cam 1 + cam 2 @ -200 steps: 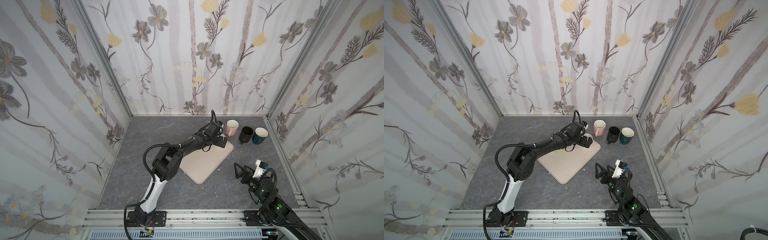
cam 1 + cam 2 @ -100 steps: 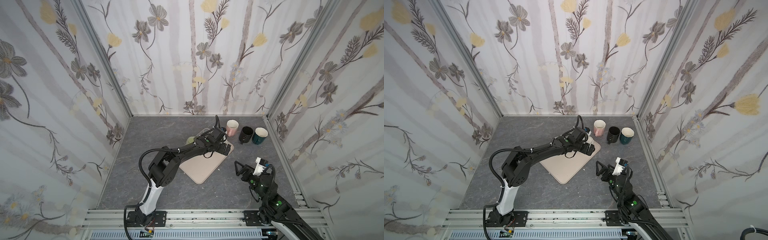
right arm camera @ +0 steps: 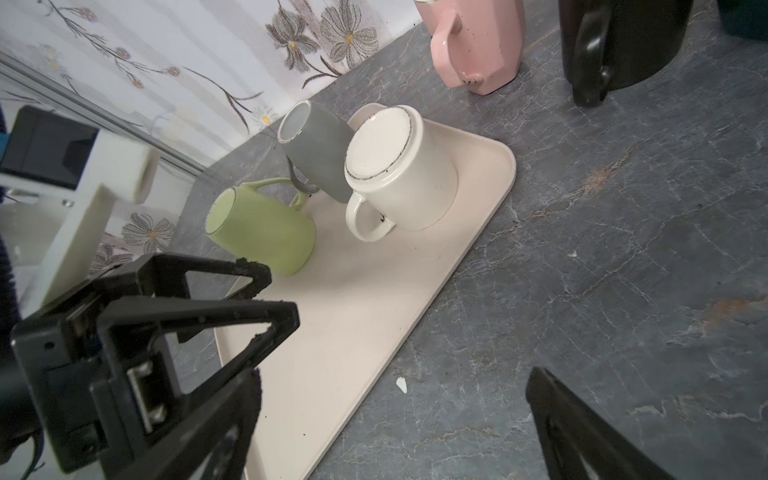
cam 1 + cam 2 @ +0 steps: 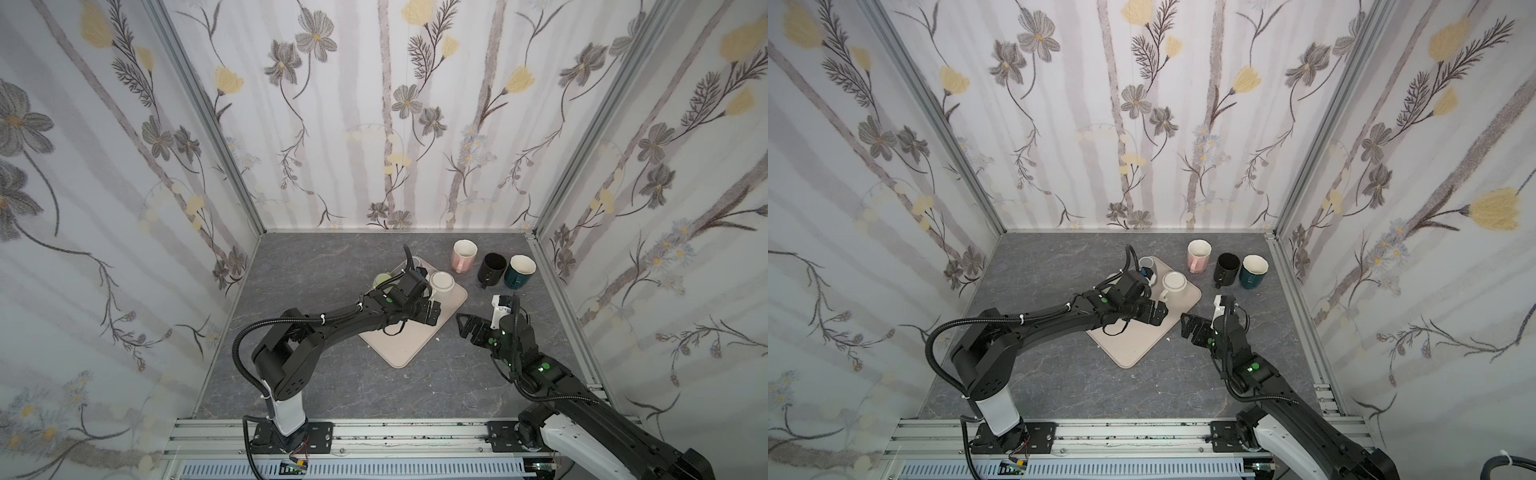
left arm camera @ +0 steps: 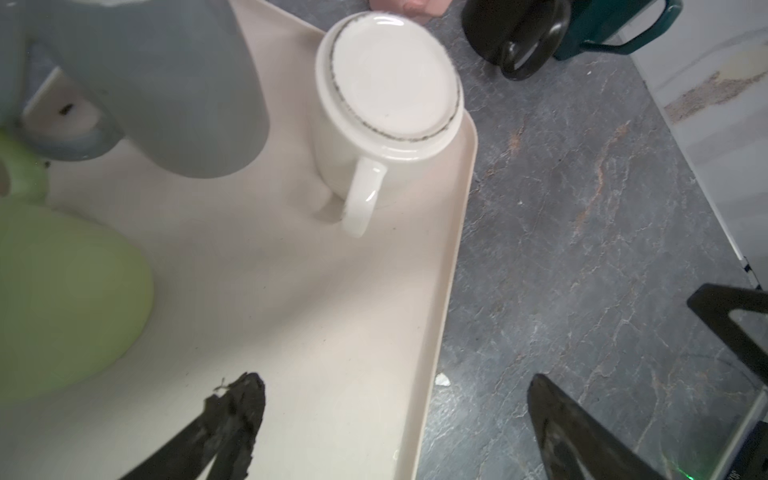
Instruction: Turn the mug right side up
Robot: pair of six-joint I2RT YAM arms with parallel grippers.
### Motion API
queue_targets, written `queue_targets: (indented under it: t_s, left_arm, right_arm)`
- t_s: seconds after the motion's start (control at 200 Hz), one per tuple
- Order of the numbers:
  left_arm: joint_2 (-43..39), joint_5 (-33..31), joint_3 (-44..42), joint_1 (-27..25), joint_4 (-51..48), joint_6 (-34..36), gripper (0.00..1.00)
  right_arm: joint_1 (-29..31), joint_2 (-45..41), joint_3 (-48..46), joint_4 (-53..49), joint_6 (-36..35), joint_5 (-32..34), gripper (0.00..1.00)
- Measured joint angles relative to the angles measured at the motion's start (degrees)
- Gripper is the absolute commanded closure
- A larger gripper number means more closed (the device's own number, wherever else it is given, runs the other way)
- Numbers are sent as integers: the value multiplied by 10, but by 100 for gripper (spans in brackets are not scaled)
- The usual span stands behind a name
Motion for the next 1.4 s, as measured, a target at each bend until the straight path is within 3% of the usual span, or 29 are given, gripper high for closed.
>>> queue_targets:
  t_s: [0.275, 0.555, 0.889, 1.114, 1.399]
  left_arm:
    - [-119, -49, -167, 10, 57, -12, 0]
    - [-216, -103, -290, 10, 110, -18, 0]
    - [-248, -142, -333, 10, 168, -24, 0]
    - [-254, -146, -333, 10, 176, -24, 0]
    - [-256, -146, -333, 10, 178, -24, 0]
  right_arm:
    - [17, 183, 123, 1, 7, 1, 6]
    - [33, 339, 228, -9, 42, 47, 10]
    - [46, 472, 337, -25, 63, 52, 20]
    - [46, 511, 376, -57, 70, 80, 36]
    - [47, 546, 406, -99, 73, 109, 46]
